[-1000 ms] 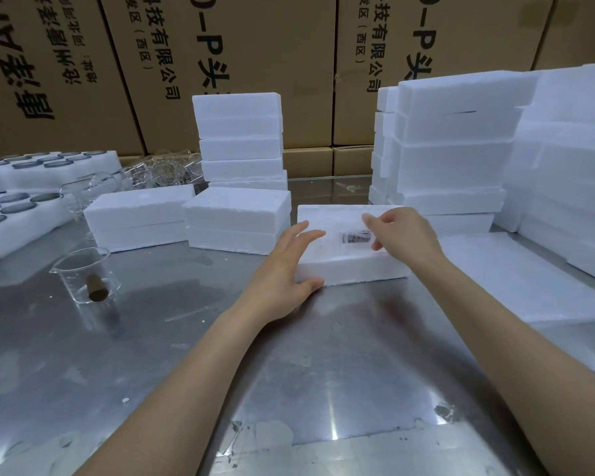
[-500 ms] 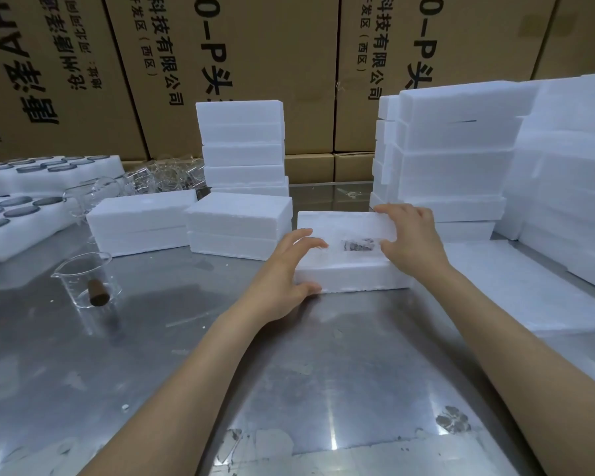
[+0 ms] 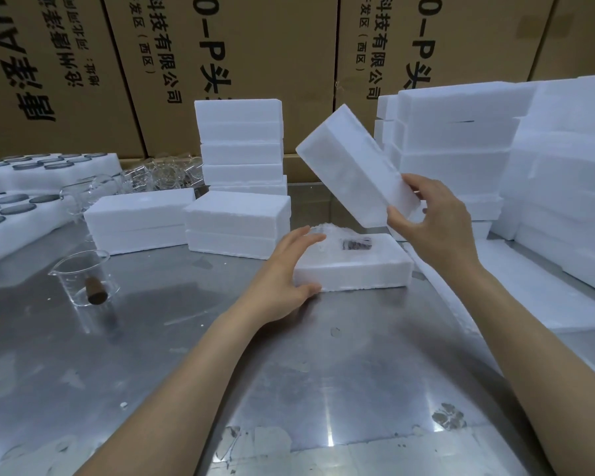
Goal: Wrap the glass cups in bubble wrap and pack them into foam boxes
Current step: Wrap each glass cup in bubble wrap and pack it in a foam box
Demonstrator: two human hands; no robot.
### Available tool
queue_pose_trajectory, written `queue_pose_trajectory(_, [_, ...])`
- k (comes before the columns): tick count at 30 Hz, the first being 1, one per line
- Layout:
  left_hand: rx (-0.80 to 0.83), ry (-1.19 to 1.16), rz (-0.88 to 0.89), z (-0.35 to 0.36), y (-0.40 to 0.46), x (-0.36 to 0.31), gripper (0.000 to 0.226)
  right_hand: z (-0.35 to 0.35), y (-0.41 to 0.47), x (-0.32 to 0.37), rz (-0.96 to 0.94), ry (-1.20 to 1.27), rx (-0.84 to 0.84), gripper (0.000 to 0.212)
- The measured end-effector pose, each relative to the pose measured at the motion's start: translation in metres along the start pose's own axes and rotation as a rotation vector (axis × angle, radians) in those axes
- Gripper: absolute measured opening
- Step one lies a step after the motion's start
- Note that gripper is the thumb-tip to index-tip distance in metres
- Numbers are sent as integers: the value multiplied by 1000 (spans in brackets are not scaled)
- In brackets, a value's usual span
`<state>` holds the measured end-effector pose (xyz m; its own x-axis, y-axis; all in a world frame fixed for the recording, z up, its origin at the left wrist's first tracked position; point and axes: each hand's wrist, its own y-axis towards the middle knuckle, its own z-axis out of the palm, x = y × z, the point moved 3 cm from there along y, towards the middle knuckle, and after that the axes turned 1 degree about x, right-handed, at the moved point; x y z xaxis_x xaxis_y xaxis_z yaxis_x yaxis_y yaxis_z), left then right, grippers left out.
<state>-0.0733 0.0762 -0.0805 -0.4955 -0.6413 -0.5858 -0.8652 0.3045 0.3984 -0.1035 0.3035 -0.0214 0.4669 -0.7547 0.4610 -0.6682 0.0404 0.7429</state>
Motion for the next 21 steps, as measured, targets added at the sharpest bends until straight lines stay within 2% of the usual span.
queue_pose_trajectory(2, [-38,-61,1,0,0,-1,69,-9,-3,3,-46,-1,-19,50])
queue_pose_trajectory(6, [-230,-225,-62,-7,0,-2,52,-16,-14,9,-166,-93,-6,49])
queue_pose_trajectory(7, [-273,-278,-96,-10,1,-1,53,-16,-17,11,-200,-115,1,48])
queue_pose_trajectory(10, [-347,-417,-177,-16,2,4,78,-12,-25,16,-280,-165,45,45])
queue_pose_trajectory(14, [-310,-417,-124,-16,-1,-2,84,-4,-30,17,-333,-202,166,45])
queue_pose_trajectory(21, [-259,-282,-76,-12,-2,-5,63,1,-30,8,-277,-193,279,47])
